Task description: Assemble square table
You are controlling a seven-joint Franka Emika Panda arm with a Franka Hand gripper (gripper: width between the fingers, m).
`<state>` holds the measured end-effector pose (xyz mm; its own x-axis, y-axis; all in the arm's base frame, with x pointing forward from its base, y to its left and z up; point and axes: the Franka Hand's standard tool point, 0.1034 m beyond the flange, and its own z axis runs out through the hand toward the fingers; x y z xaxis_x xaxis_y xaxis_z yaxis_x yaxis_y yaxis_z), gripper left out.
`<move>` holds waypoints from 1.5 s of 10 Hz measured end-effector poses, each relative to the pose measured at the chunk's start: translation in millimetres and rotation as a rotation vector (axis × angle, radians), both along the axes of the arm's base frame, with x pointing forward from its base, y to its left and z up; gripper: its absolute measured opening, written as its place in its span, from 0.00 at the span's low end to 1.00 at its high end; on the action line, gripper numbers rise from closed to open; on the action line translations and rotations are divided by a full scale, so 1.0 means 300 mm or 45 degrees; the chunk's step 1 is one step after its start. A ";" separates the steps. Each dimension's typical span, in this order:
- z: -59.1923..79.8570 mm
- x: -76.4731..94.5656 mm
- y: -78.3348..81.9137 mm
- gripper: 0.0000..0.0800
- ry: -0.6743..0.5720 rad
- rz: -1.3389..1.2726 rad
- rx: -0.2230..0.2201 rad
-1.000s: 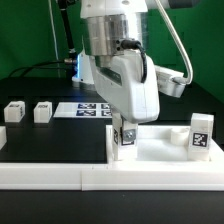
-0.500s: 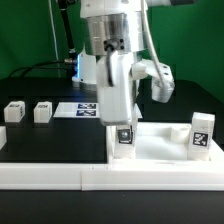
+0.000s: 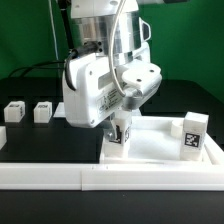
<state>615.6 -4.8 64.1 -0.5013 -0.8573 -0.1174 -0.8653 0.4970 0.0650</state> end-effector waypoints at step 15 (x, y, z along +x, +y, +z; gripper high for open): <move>0.207 -0.021 0.120 0.81 -0.075 0.119 0.042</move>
Offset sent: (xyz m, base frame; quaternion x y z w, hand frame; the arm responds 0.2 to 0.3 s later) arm 0.0000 0.0000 0.0000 0.0000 0.0000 0.0000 1.0000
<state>609.3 31.3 126.1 -0.4109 -0.8950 -0.1733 -0.9105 0.4126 0.0281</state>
